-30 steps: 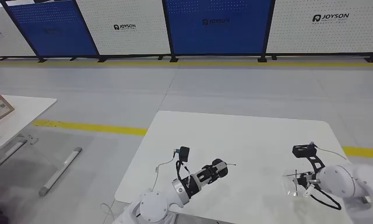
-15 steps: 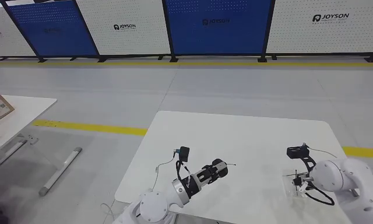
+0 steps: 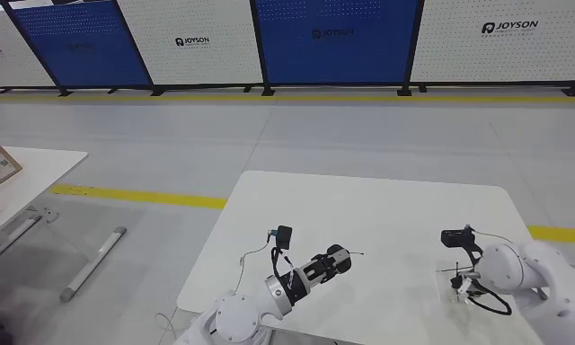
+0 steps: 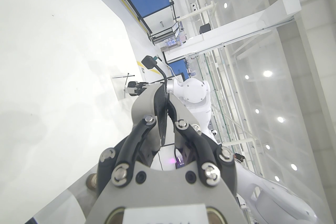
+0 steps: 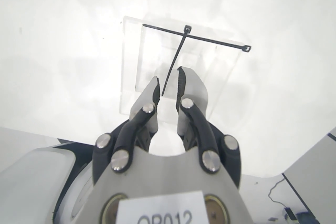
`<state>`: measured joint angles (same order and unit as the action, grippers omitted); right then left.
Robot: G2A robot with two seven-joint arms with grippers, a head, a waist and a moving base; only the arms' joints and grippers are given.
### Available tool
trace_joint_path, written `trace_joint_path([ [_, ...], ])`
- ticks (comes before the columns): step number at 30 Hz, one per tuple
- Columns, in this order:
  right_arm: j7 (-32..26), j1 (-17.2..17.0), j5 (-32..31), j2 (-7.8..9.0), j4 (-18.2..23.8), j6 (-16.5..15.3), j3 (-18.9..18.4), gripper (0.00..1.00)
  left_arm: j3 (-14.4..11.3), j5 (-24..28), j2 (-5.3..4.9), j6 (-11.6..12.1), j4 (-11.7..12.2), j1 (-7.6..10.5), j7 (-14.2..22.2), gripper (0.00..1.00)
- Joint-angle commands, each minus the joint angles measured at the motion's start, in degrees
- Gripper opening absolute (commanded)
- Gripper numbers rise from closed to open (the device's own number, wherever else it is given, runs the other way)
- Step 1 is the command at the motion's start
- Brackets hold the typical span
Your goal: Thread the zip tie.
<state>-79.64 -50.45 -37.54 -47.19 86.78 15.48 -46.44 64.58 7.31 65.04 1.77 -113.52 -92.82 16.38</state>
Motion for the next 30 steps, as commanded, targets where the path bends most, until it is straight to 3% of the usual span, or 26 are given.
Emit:
trace_joint_path([
  [1,0.0,0.56,0.37,0.08,-0.44,0.9,0.67,0.2,0.0,0.0,0.0,0.0,0.0,0.0,0.0,0.0],
  [15,0.0,3.2,3.02,0.65,-2.22,4.0,2.57,0.14,0.0,0.0,0.0,0.0,0.0,0.0,0.0,0.0],
  [30,0.0,5.65,2.99,-1.85,-6.64,4.0,4.12,0.16,0.0,0.0,0.0,0.0,0.0,0.0,0.0,0.0],
])
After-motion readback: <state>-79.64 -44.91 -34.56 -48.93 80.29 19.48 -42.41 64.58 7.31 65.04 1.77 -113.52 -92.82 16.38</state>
